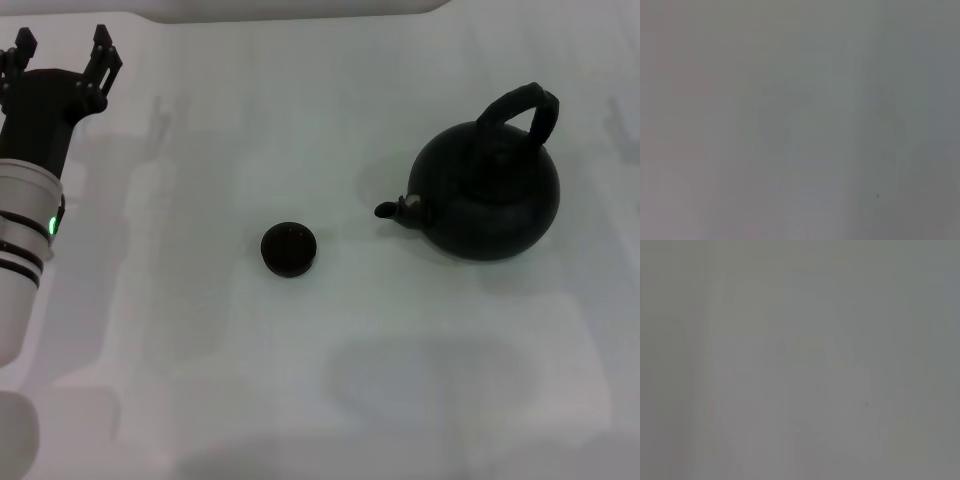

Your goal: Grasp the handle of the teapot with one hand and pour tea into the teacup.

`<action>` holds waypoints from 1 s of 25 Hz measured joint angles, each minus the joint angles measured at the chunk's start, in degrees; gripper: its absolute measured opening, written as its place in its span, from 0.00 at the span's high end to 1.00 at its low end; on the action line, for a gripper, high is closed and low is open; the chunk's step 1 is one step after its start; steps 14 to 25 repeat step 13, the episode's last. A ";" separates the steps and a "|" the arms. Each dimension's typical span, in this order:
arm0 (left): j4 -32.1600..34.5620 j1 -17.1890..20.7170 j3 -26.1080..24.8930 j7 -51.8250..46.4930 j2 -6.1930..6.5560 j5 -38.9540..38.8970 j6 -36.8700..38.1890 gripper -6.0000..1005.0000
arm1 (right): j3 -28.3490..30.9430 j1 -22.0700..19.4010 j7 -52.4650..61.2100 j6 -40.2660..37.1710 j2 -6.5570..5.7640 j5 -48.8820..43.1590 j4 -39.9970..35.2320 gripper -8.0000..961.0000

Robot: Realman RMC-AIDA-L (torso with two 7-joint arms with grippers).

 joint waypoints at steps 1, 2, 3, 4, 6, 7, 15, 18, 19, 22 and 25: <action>-0.03 0.00 -0.03 0.00 0.01 -0.03 0.02 0.14 | -0.05 0.01 0.00 0.05 0.00 0.01 -0.01 0.09; -0.06 -0.01 -0.04 0.00 0.01 -0.04 0.06 0.14 | -0.10 0.02 0.00 0.11 0.00 0.01 -0.02 0.09; -0.16 -0.05 -0.04 0.00 0.02 -0.06 0.10 0.14 | -0.15 0.05 0.00 0.17 0.00 0.02 -0.02 0.09; -0.28 -0.10 -0.06 0.01 0.02 -0.06 0.15 0.14 | -0.18 0.06 0.00 0.20 0.00 0.03 -0.04 0.09; -0.58 -0.23 -0.14 0.02 0.02 -0.08 0.22 0.14 | -0.19 0.07 -0.01 0.19 0.00 0.05 -0.04 0.09; -0.67 -0.28 -0.16 0.02 0.02 -0.09 0.22 0.14 | -0.20 0.08 -0.01 0.10 0.00 0.06 -0.05 0.09; -0.78 -0.46 -0.20 0.05 0.09 -0.10 0.24 0.14 | -0.13 0.17 -0.02 0.12 0.00 0.09 -0.06 0.09; -0.78 -0.46 -0.20 0.05 0.09 -0.10 0.24 0.14 | -0.13 0.17 -0.02 0.12 0.00 0.09 -0.06 0.09; -0.78 -0.46 -0.20 0.05 0.09 -0.10 0.24 0.14 | -0.13 0.17 -0.02 0.12 0.00 0.09 -0.06 0.09; -0.78 -0.46 -0.20 0.05 0.09 -0.10 0.24 0.14 | -0.13 0.17 -0.02 0.12 0.00 0.09 -0.06 0.09; -0.78 -0.46 -0.20 0.05 0.09 -0.10 0.24 0.14 | -0.13 0.17 -0.02 0.12 0.00 0.09 -0.06 0.09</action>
